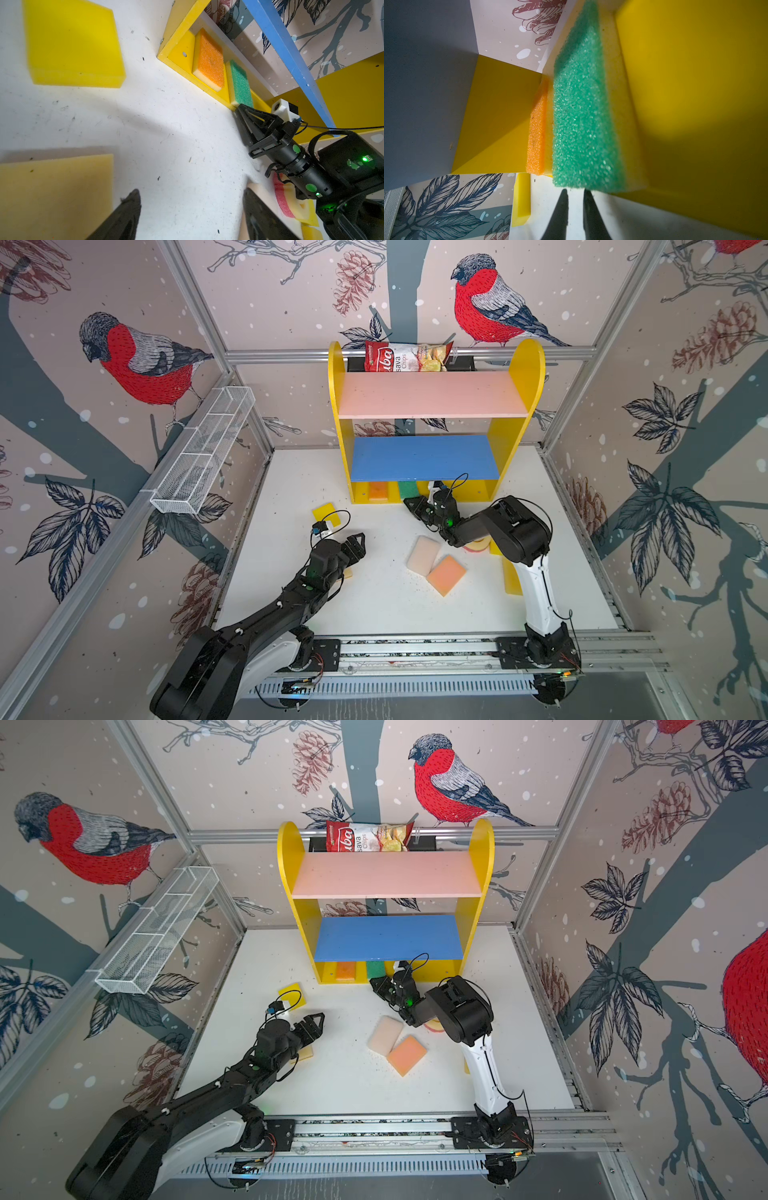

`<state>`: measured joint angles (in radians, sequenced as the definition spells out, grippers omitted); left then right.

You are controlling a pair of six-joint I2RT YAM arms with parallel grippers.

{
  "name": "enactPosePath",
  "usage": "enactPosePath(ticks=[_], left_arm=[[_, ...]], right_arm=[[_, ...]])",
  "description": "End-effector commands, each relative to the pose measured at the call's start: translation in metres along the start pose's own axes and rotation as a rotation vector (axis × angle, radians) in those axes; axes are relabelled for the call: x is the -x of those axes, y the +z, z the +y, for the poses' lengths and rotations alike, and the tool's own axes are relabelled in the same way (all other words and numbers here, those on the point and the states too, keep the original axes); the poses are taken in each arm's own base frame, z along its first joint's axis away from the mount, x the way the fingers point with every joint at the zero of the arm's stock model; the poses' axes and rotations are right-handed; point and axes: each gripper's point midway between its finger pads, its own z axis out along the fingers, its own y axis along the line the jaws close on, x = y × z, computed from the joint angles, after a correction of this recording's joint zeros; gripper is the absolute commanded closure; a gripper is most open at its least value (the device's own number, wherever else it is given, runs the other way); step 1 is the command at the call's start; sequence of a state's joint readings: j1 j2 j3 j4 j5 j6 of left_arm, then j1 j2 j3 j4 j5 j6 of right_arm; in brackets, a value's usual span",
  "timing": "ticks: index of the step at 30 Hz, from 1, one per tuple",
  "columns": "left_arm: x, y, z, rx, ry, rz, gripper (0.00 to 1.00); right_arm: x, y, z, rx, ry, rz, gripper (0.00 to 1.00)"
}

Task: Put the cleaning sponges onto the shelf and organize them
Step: 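Nudge the green sponge flush beside the orange sponge, then withdraw right gripper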

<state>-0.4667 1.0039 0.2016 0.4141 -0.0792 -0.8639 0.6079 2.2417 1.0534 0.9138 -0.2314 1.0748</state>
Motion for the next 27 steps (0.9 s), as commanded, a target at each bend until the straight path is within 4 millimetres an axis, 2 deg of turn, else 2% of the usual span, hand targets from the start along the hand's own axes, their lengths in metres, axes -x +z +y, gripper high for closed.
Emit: enactPosePath(ticks=[1, 18, 23, 27], left_arm=[[0.007, 0.0, -0.007, -0.032, 0.003, -0.027, 0.24], [0.009, 0.002, -0.011, -0.036, 0.008, -0.024, 0.24], [0.01, 0.002, -0.012, -0.037, 0.012, -0.024, 0.23], [0.011, 0.002, -0.012, -0.034, 0.017, -0.025, 0.23]], right_arm=[[-0.024, -0.002, -0.051, -0.186, 0.016, 0.07, 0.84], [-0.024, 0.0, -0.056, -0.201, 0.015, 0.077, 0.84], [-0.028, -0.009, -0.053, -0.197, 0.009, 0.087, 0.84], [-0.027, -0.023, -0.049, -0.196, -0.012, 0.084, 0.83]])
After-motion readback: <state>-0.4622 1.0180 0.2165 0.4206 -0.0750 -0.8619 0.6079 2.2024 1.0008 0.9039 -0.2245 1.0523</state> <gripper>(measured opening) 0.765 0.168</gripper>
